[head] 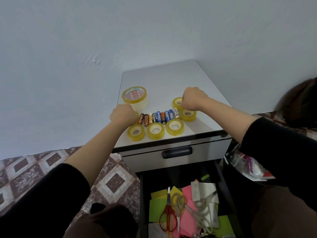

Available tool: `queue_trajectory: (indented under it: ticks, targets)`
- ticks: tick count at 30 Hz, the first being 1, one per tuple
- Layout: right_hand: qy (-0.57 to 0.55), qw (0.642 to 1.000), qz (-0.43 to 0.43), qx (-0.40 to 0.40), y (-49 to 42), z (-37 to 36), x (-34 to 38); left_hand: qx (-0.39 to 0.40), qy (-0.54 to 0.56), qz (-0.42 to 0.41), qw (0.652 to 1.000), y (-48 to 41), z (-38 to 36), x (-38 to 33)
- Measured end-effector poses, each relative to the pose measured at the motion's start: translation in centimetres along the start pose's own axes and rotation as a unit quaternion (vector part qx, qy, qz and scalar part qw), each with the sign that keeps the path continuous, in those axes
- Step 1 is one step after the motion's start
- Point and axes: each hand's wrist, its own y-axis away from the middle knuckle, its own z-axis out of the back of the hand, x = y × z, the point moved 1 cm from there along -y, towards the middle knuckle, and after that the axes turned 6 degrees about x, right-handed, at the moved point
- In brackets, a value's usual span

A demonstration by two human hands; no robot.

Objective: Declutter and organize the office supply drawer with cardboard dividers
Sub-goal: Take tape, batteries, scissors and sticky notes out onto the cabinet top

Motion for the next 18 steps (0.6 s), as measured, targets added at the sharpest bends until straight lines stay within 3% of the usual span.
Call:
queue_trajectory:
  ticks: [11, 18]
  targets:
    - [-0.003, 0.999, -0.027, 0.031, -0.3, -1.1, -0.6, -0.006, 0.070, -0.008, 0.998, -0.5, -0.7, 1.0]
    - [-0.015, 0.999, 0.006, 0.037, -0.5, -1.3, -1.0, -0.010, 0.070, -0.016, 0.997, -0.4, -0.4, 1.0]
